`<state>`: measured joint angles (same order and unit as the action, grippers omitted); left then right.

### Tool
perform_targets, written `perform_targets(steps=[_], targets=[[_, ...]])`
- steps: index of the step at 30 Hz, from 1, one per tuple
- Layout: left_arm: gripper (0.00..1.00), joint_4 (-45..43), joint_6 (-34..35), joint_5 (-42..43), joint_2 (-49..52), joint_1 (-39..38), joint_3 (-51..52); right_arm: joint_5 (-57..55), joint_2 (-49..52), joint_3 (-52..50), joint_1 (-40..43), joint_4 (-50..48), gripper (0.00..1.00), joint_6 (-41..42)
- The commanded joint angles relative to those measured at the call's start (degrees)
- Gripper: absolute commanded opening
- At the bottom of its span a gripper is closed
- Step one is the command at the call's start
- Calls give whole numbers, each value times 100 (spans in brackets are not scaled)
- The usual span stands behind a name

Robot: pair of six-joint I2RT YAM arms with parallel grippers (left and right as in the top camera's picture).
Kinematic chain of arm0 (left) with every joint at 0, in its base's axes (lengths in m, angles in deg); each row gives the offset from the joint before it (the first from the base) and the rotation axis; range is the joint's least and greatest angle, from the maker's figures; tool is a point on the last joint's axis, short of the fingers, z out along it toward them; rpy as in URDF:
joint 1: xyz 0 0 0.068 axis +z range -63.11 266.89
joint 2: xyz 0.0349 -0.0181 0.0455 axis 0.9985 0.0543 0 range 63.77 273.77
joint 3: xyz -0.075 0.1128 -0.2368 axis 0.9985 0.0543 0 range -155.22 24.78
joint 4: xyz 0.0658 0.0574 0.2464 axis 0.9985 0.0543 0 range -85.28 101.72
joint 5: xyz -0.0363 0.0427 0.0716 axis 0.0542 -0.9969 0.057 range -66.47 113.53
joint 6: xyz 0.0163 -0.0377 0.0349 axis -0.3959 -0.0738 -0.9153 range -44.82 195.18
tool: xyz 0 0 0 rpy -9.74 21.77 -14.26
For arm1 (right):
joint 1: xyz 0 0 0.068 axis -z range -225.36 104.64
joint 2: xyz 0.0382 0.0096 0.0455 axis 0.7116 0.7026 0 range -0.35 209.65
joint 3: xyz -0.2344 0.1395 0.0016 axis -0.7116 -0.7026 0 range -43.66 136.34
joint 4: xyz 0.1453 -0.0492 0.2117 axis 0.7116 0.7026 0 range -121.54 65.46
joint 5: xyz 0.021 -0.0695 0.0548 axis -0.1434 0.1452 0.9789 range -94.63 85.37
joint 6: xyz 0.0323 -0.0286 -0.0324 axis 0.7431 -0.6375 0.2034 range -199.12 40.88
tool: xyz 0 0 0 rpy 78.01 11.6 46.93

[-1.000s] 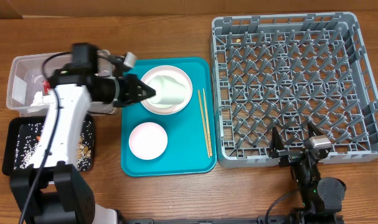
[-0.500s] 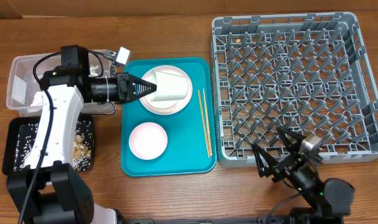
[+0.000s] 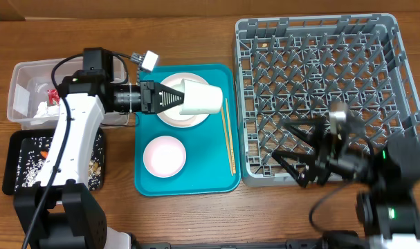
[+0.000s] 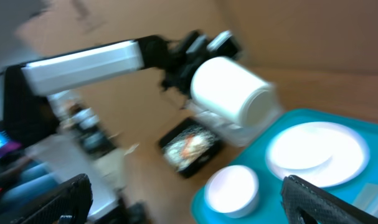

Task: Sort waste into correct bins and load items into the dishwasher
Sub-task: 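Lift the cup with the left gripper and tilt it sideways, then move the right gripper to the cup and grasp its base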

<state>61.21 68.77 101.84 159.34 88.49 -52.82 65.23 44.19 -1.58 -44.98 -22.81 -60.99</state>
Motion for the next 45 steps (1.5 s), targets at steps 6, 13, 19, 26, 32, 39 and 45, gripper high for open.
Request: perform_targets(steps=[6,13,19,26,32,39,45], targets=[[4,-262,-125,599,-105,-474,-87,1832,1381,278,33,-1132,100,1104],[4,-433,-105,879,-105,-704,-87,1827,2074,278,33,-1366,100,1036],[4,-492,-107,855,-105,-894,-87,1543,2365,278,-7,-1768,100,1040],[4,-643,-109,813,-105,-1034,-87,944,2365,278,-525,-2079,100,1019],[4,-632,-109,815,-105,-1040,-87,367,2365,278,-1060,-2614,100,999],[4,-619,-111,815,-105,-1222,-87,-157,2396,278,-1397,-2632,100,758],[4,-636,-114,809,-105,-1331,-87,-254,2428,278,-1576,-2649,99,411]])
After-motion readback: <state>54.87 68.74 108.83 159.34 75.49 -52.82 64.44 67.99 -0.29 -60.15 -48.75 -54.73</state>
